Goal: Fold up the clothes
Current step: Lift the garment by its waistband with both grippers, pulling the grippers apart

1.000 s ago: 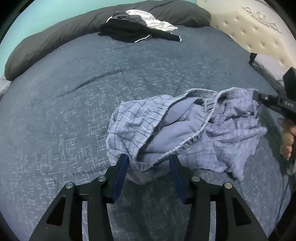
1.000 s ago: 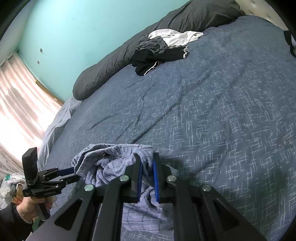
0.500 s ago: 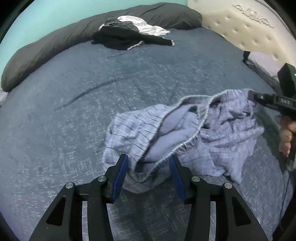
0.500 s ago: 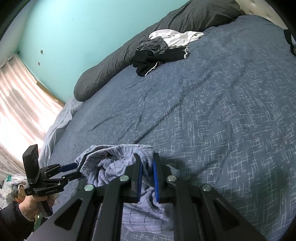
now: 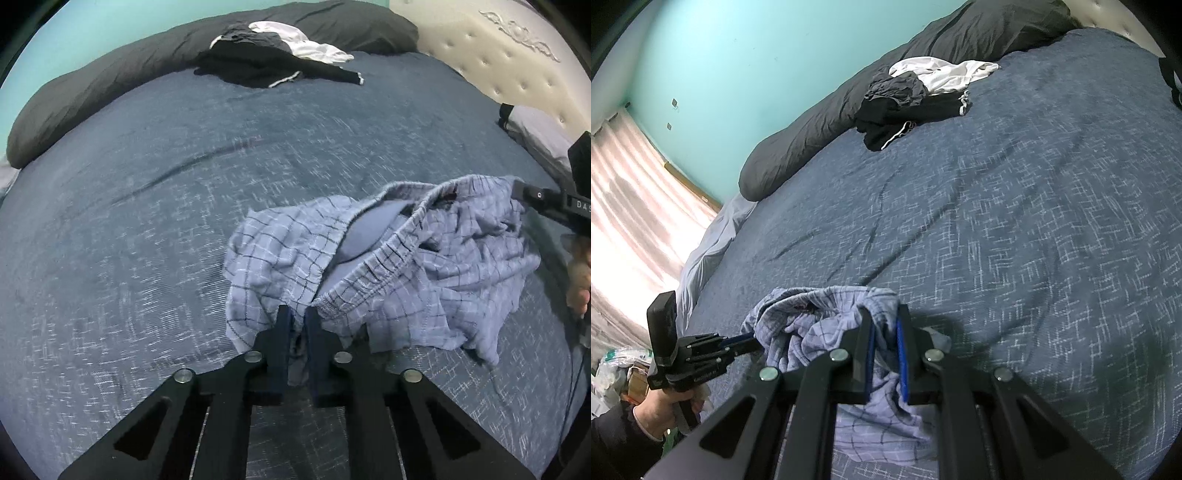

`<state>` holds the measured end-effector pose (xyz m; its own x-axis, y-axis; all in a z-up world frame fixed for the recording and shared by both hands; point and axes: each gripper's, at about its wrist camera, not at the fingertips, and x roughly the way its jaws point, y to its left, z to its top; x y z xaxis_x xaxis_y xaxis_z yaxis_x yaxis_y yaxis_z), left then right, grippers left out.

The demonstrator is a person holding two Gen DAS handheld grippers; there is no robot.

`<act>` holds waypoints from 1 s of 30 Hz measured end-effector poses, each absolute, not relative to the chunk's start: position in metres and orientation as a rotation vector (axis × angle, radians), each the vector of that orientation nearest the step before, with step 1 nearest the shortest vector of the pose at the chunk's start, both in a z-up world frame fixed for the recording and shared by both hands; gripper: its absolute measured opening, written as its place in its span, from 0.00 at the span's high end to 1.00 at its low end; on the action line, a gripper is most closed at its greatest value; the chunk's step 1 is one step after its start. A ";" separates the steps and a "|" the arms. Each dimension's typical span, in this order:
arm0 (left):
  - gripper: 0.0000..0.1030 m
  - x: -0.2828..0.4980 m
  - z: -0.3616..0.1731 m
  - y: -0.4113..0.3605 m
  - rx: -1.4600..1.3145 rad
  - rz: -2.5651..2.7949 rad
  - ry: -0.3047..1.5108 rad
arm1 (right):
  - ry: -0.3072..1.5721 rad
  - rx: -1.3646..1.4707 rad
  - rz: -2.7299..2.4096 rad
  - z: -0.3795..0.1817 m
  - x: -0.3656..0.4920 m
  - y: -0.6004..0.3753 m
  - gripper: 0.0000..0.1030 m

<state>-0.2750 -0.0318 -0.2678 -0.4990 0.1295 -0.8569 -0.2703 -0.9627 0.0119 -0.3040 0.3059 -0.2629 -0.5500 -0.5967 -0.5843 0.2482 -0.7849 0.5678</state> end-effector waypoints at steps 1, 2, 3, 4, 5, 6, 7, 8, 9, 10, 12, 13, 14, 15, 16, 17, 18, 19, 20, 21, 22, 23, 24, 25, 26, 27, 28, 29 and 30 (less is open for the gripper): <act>0.95 -0.275 -0.267 -0.031 -1.424 2.526 0.224 | -0.588 1.101 -2.327 -0.263 -0.304 0.306 0.91; 0.95 -0.274 -0.267 -0.030 -1.423 2.525 0.238 | -0.589 1.100 -2.327 -0.262 -0.304 0.306 0.91; 0.95 -0.274 -0.267 -0.028 -1.421 2.524 0.251 | -0.588 1.099 -2.327 -0.262 -0.304 0.306 0.91; 0.95 -0.274 -0.266 -0.028 -1.418 2.526 0.254 | -0.588 1.099 -2.327 -0.262 -0.304 0.306 0.91; 0.96 -0.274 -0.264 -0.029 -1.412 2.536 0.248 | -0.587 1.098 -2.328 -0.262 -0.304 0.306 0.91; 0.96 -0.274 -0.261 -0.030 -1.406 2.547 0.241 | -0.586 1.097 -2.330 -0.262 -0.304 0.306 0.91; 0.96 -0.274 -0.258 -0.031 -1.400 2.557 0.233 | -0.584 1.095 -2.331 -0.262 -0.303 0.306 0.91; 0.96 -0.273 -0.253 -0.032 -1.392 2.565 0.228 | -0.585 1.093 -2.332 -0.261 -0.303 0.306 0.91; 0.96 -0.272 -0.248 -0.033 -1.384 2.573 0.223 | -0.588 1.089 -2.331 -0.260 -0.303 0.307 0.91; 0.96 -0.271 -0.242 -0.033 -1.372 2.585 0.227 | -0.587 1.084 -2.332 -0.259 -0.303 0.307 0.91; 0.96 -0.269 -0.229 -0.035 -1.345 2.606 0.230 | -0.576 1.075 -2.335 -0.257 -0.302 0.306 0.91; 0.96 -0.268 -0.221 -0.037 -1.329 2.625 0.231 | -0.573 1.068 -2.336 -0.255 -0.301 0.305 0.91; 0.96 -0.267 -0.215 -0.037 -1.321 2.636 0.230 | -0.573 1.057 -2.337 -0.253 -0.301 0.305 0.91; 0.96 -0.265 -0.208 -0.039 -1.307 2.651 0.229 | -0.572 1.044 -2.338 -0.250 -0.300 0.305 0.91; 0.96 -0.264 -0.201 -0.040 -1.291 2.667 0.228 | -0.570 1.029 -2.342 -0.247 -0.299 0.305 0.91; 0.96 -0.262 -0.194 -0.041 -1.281 2.679 0.236 | -0.566 1.012 -2.346 -0.243 -0.298 0.305 0.91; 0.96 -0.261 -0.189 -0.041 -1.270 2.690 0.247 | -0.562 0.994 -2.347 -0.239 -0.296 0.305 0.91; 0.96 -0.258 -0.182 -0.041 -1.258 2.700 0.256 | -0.555 0.974 -2.348 -0.235 -0.295 0.304 0.91; 0.96 -0.256 -0.175 -0.042 -1.243 2.711 0.267 | -0.544 0.954 -2.351 -0.230 -0.293 0.302 0.91; 0.96 -0.253 -0.167 -0.042 -1.228 2.721 0.278 | -0.533 0.937 -2.351 -0.226 -0.291 0.301 0.91; 0.96 -0.251 -0.159 -0.043 -1.212 2.730 0.289 | -0.522 0.921 -2.352 -0.221 -0.289 0.299 0.91; 0.96 -0.248 -0.151 -0.043 -1.199 2.738 0.302 | -0.510 0.907 -2.355 -0.216 -0.287 0.298 0.91; 0.96 -0.244 -0.142 -0.043 -1.183 2.747 0.316 | -0.502 0.896 -2.358 -0.211 -0.285 0.296 0.91; 0.96 -0.241 -0.133 -0.043 -1.166 2.755 0.328 | -0.497 0.885 -2.357 -0.204 -0.284 0.296 0.91; 0.96 -0.236 -0.122 -0.043 -1.146 2.768 0.343 | -0.487 0.869 -2.358 -0.197 -0.281 0.295 0.91; 0.96 -0.232 -0.111 -0.043 -1.126 2.781 0.359 | -0.469 0.846 -2.362 -0.190 -0.278 0.294 0.91; 0.96 -0.227 -0.100 -0.043 -1.105 2.793 0.374 | -0.452 0.823 -2.366 -0.182 -0.274 0.293 0.91; 0.96 -0.222 -0.089 -0.043 -1.084 2.806 0.390 | -0.435 0.800 -2.369 -0.174 -0.271 0.292 0.91; 0.96 -0.218 -0.079 -0.043 -1.066 2.818 0.397 | -0.430 0.775 -2.369 -0.166 -0.268 0.292 0.91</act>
<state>-0.2176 -0.0431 -0.0788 -0.7492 0.0035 -0.6624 -0.1862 -0.9608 0.2056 -0.2675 0.2921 -0.1659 -0.6476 -0.6330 -0.4243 0.4435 -0.7658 0.4656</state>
